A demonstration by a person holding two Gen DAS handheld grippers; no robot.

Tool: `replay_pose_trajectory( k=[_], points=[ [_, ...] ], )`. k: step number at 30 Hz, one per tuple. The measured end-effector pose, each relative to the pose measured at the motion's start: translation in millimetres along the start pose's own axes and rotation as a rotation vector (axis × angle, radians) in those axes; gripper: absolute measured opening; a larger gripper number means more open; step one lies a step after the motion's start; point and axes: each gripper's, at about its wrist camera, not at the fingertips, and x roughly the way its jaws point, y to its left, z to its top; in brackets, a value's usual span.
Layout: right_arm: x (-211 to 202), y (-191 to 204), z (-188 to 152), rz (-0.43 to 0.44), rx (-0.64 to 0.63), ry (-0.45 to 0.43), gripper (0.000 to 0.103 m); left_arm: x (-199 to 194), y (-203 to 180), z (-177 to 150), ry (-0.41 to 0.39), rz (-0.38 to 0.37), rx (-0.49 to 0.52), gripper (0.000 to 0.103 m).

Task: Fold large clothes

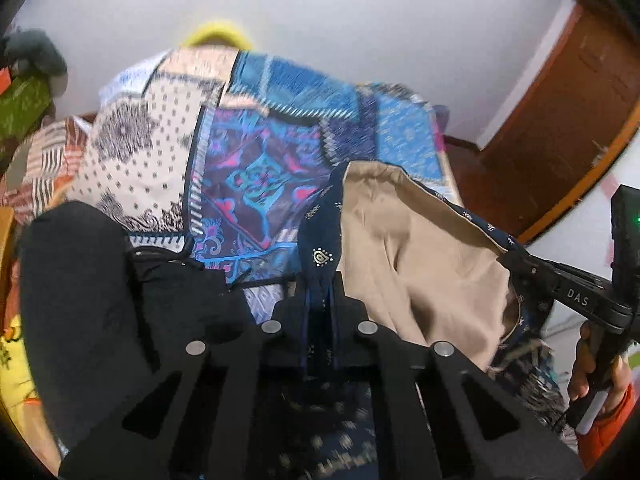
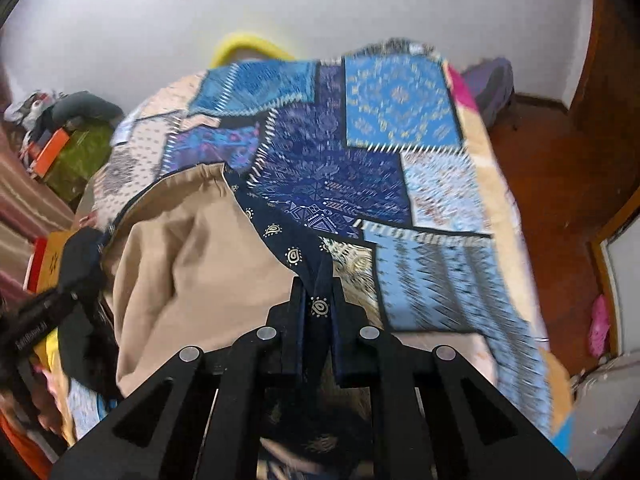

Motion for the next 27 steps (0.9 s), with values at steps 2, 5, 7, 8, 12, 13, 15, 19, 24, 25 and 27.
replay_pose_trajectory(
  k=[2, 5, 7, 8, 12, 13, 15, 19, 24, 25, 27],
  points=[
    [-31, -3, -11, -0.004, -0.01, -0.036, 0.009, -23, -13, -7, -0.02, -0.023, 0.03, 0.006],
    [-70, -7, -33, -0.001, -0.02, -0.084, 0.008, -51, -30, -20, -0.04, -0.056, 0.074, 0.006],
    [-92, -12, -50, 0.0, -0.02, -0.104, 0.008, -69, -41, -33, -0.048, -0.078, 0.103, 0.006],
    [-102, -15, -59, 0.005, -0.017, -0.11, 0.008, -80, -47, -41, -0.051, -0.098, 0.115, 0.006],
    [-130, -21, -97, 0.009, -0.01, -0.132, 0.008, -105, -62, -72, -0.059, -0.129, 0.159, 0.006],
    [-135, -24, -108, 0.017, -0.002, -0.134, 0.008, -110, -65, -81, -0.058, -0.132, 0.175, 0.006],
    [-142, -27, -125, 0.025, 0.008, -0.138, 0.008, -115, -71, -98, -0.05, -0.13, 0.203, 0.006],
    [-144, -31, -159, 0.016, 0.011, -0.121, 0.008, -114, -74, -138, -0.008, -0.143, 0.23, 0.006],
    [-136, -38, -200, -0.004, 0.042, -0.081, 0.008, -105, -63, -182, 0.04, -0.1, 0.234, 0.006],
    [-135, -39, -208, -0.01, 0.046, -0.074, 0.008, -99, -56, -191, 0.068, -0.1, 0.217, 0.006],
    [-130, -43, -223, -0.026, 0.052, -0.053, 0.008, -92, -44, -205, 0.101, -0.074, 0.193, 0.006]
  ],
)
